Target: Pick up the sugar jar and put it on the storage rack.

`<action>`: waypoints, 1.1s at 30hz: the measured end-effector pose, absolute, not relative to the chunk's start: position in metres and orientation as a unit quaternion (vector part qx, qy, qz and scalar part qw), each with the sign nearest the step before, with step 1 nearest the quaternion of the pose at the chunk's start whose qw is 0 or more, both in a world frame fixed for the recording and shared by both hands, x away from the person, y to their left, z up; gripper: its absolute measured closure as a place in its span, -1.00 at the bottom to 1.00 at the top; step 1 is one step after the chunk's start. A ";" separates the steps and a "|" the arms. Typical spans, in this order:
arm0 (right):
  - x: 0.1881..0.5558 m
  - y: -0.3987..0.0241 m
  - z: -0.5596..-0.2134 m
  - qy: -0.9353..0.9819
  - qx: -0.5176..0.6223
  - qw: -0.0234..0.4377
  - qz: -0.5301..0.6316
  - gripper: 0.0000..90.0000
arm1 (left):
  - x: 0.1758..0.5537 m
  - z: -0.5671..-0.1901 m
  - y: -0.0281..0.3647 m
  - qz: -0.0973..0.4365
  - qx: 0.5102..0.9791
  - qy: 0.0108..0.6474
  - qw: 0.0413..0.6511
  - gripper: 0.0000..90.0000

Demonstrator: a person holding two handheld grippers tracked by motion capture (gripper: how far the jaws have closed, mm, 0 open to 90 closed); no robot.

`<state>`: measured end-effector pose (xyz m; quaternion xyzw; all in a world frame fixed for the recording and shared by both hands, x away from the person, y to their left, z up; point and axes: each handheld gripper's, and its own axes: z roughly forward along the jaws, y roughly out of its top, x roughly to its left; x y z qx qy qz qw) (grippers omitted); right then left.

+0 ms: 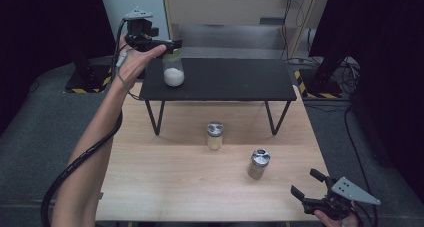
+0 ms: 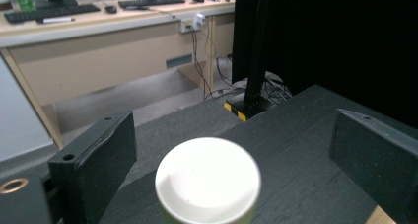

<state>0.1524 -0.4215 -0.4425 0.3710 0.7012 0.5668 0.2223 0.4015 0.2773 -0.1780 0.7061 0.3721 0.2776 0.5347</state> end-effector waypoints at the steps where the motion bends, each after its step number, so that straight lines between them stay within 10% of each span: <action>1: 0.152 -0.421 -0.442 0.701 0.371 0.223 0.566 -0.87 | 0.399 -0.176 0.278 0.278 0.705 0.368 0.538 -0.94; 33: 0.152 -0.418 -0.440 0.707 0.365 0.227 0.562 -0.87 | 0.296 -0.220 0.317 0.257 0.693 0.256 0.623 -0.96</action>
